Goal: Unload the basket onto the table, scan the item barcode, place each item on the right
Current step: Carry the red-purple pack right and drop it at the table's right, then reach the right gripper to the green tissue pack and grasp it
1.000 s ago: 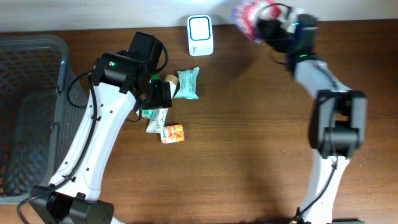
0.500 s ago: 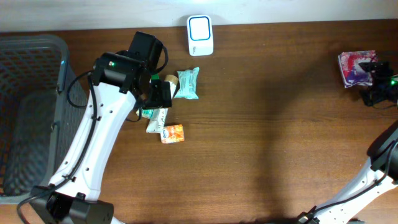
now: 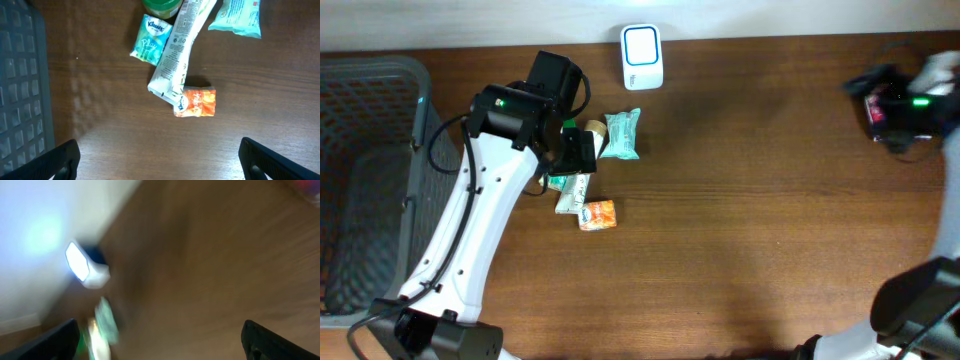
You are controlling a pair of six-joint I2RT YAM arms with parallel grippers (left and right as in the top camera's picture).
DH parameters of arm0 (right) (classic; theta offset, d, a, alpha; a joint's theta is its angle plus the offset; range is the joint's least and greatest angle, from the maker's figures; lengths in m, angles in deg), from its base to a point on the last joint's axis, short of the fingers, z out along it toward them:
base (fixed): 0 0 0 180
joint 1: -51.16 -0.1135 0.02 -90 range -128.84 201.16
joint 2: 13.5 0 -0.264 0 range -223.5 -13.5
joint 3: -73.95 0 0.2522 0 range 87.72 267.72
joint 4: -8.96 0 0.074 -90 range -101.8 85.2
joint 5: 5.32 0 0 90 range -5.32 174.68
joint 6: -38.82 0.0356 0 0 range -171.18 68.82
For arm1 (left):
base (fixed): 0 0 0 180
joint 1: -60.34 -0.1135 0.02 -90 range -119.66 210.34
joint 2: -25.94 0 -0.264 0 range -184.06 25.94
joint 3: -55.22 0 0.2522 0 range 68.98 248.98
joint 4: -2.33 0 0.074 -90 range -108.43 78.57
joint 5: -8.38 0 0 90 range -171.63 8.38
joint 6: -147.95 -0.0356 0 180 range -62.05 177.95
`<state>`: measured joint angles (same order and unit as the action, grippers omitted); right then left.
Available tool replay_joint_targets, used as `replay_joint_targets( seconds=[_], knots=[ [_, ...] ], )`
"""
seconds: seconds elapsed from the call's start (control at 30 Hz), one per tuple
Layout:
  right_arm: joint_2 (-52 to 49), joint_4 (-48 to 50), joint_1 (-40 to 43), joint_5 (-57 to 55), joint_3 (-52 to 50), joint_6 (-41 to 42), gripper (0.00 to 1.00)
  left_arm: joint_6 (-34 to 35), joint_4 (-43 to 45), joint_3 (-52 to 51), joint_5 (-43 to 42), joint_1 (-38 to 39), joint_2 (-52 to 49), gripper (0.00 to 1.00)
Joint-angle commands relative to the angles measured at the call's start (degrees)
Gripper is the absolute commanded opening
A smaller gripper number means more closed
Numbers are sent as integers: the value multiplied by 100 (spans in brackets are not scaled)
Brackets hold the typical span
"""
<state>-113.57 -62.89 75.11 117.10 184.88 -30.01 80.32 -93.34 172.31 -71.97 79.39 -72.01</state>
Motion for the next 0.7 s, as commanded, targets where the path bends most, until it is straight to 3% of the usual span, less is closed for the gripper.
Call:
replay_joint_targets(
  seconds=[0.0,0.13,0.27,0.37,0.53,0.6,0.63,0.67],
  knots=[
    [-273,-105,-1165,-24,-197,-748,99,74,-4,13,2,-37,24,99],
    [-796,457,-2756,-824,-249,-743,99,76,-4,13,4,-37,24,99],
    [-1617,1958,-4107,-1021,-249,-654,99,74,-4,13,2,-37,24,99],
    [-2229,3095,-4527,-1016,-249,273,99,76,-4,13,4,-35,24,99],
    [-2900,3877,-4876,-1023,-249,490,99,74,-4,13,2,-37,24,99],
    [-3060,3971,-4911,-1263,-249,970,100,76,-4,13,2,-37,24,99],
    [-3126,3998,-4911,-1303,-251,1003,97,76,-4,13,4,-37,24,99],
    [-3158,3991,-4911,-1300,-251,1001,87,76,-4,13,2,-37,24,99]
  ],
)
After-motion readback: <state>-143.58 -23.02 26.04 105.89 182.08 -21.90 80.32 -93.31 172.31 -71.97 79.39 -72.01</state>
